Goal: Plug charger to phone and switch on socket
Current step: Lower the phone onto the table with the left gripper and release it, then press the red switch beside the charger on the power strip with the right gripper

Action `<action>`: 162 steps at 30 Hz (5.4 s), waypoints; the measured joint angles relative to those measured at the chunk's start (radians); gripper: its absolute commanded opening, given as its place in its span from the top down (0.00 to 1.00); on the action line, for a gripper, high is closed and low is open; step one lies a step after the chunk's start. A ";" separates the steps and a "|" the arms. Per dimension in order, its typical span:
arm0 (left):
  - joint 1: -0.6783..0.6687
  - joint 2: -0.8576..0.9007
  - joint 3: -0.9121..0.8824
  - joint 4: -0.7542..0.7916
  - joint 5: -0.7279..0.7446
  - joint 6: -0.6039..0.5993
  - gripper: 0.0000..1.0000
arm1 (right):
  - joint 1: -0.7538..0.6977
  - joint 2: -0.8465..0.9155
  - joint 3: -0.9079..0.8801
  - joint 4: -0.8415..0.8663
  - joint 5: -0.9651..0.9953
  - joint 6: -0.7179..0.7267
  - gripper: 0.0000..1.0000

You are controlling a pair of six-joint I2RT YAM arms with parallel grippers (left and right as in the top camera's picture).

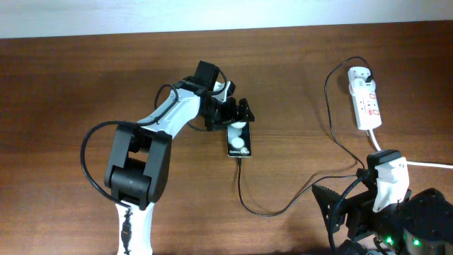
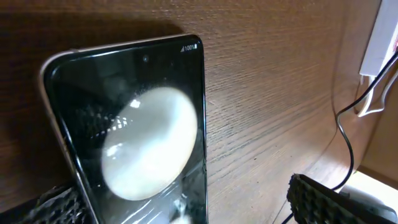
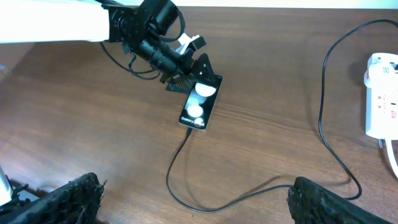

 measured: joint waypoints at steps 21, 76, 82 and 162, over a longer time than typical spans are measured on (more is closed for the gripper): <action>0.031 -0.029 0.028 -0.111 -0.286 0.001 0.01 | 0.000 0.005 -0.001 0.132 0.016 0.098 0.55; 0.381 -1.728 0.015 -1.039 -0.882 0.038 0.01 | -1.089 1.547 0.447 0.485 -0.167 0.181 0.96; 0.381 -1.742 0.015 -1.039 -0.882 0.038 0.01 | -1.089 1.591 0.447 0.520 -0.163 0.182 0.96; 0.414 -1.999 0.016 -1.039 -0.882 0.038 0.01 | -1.073 1.613 0.485 0.478 -0.125 0.047 0.96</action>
